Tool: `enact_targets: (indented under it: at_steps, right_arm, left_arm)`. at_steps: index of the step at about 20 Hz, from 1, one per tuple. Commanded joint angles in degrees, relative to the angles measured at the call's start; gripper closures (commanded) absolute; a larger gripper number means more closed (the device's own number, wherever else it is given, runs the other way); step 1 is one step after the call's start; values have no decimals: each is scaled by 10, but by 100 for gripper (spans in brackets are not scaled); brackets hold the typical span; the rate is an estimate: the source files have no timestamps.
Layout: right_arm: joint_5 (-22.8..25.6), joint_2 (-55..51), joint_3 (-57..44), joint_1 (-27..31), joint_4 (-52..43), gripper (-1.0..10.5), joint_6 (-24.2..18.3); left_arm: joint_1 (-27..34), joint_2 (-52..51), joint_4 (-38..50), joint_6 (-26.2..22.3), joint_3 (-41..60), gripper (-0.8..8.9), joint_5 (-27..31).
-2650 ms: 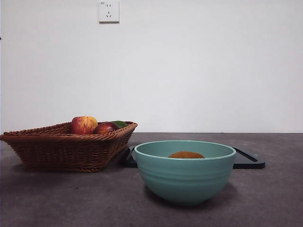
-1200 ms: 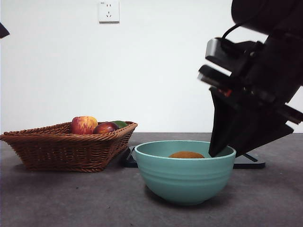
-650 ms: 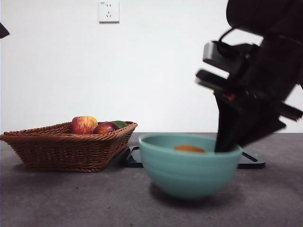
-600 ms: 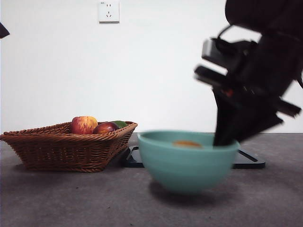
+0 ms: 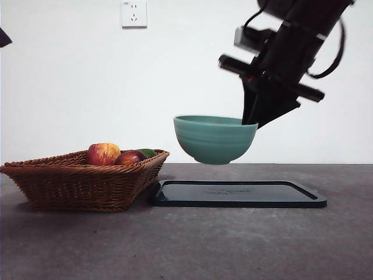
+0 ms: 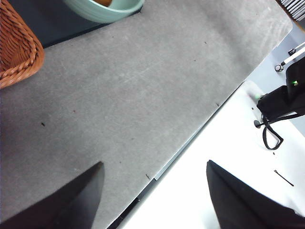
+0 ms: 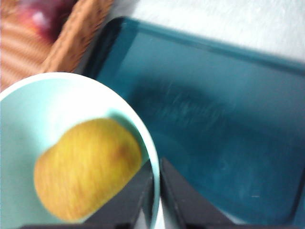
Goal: Pick up the wifruite, put it on the bowl, pick up the plate, put it on desk
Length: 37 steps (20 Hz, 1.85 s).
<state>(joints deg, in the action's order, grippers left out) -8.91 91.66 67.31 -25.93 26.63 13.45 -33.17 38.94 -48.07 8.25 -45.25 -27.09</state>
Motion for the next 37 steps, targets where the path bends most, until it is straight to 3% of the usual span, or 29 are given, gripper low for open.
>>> enact_targets:
  at_steps: [1, 6, 11, 14, 16, 21, 23, 26, 28, 34, 37]
  right_arm:
    - [0, 53, 40, 10, -9, 935, -12]
    - [0, 143, 74, 41, -48, 935, -18]
    - [0, 162, 74, 49, -43, 935, -17]
    - [0, 160, 74, 47, -42, 779, -9]
    - [0, 147, 74, 47, -38, 776, -4]
    - [-8, 5, 74, 47, -7, 774, -21]
    - [-50, -75, 74, 39, 55, 774, -46]
    - [-59, -175, 70, 24, 156, 774, -82]
    - [-59, -227, 53, 17, 187, 774, -83]
    - [-68, -384, -72, 3, 205, 775, -85]
    - [-118, -443, -145, -6, 208, 775, -85]
  left_arm:
    - [-3, 2, 4, -7, -5, 470, 1]
    - [-3, 2, -5, -7, -5, 470, 1]
    - [-3, 2, -3, -7, -5, 470, 1]
    - [-3, 2, -3, -7, -5, 470, 1]
    - [-3, 2, -4, -7, -5, 470, 1]
    - [-3, 2, -3, -7, -5, 470, 1]
    - [-3, 2, -3, -7, -5, 470, 1]
    - [-3, 2, -1, -7, -5, 470, 1]
    - [-3, 2, -1, -7, -5, 470, 1]
    - [-3, 2, 0, -7, -5, 470, 1]
    - [-3, 2, 0, -7, -5, 470, 1]
